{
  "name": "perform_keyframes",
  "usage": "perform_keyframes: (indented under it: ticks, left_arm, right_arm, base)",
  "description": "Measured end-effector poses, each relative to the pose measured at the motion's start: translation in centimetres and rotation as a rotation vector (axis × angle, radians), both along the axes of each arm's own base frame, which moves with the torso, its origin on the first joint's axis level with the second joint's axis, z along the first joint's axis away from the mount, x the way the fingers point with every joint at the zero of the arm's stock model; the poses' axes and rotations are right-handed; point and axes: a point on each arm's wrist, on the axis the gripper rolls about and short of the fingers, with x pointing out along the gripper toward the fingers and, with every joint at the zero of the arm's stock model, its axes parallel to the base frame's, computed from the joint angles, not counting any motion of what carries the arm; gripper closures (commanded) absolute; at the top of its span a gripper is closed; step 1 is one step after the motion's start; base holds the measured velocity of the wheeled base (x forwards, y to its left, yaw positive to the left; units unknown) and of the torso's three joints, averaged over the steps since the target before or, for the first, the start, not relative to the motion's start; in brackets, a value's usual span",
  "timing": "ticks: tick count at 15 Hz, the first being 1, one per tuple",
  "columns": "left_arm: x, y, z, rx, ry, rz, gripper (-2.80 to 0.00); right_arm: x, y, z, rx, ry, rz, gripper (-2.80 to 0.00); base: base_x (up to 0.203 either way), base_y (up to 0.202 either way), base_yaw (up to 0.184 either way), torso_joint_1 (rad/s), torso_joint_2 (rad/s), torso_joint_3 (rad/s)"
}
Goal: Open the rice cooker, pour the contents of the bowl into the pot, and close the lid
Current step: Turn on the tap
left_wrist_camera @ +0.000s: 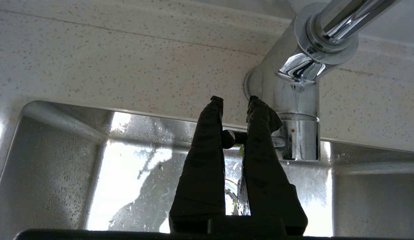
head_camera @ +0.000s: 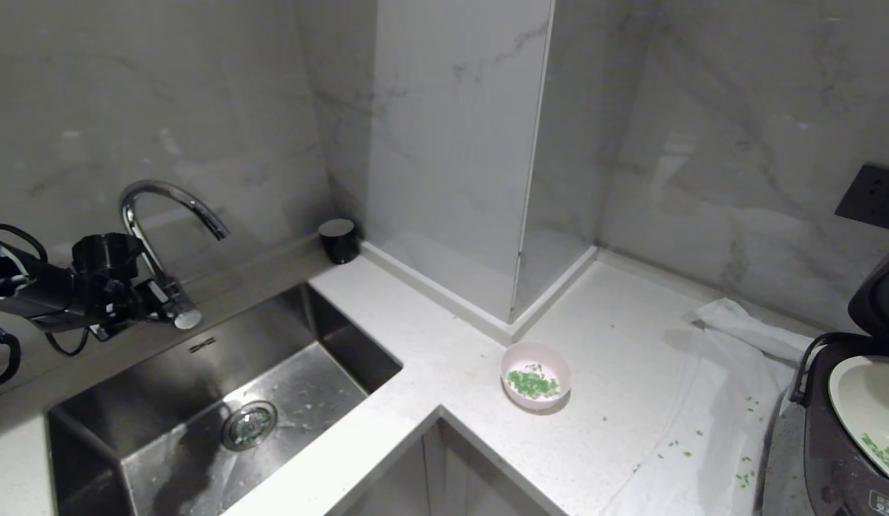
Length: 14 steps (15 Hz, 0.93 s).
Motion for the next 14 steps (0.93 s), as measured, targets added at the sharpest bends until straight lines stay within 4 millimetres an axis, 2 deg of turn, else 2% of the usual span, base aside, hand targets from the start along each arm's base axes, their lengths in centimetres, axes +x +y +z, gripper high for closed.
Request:
perform_keyframes:
  ticks: [14]
  left_arm:
    - [0.04,-0.10,0.01,-0.001,-0.002,0.000,0.00]
  right_arm:
    - [0.00,0.00,0.00,0.000,0.000,0.000,0.00]
  base:
    - [0.000,0.000,0.000,0.000,0.00,0.000]
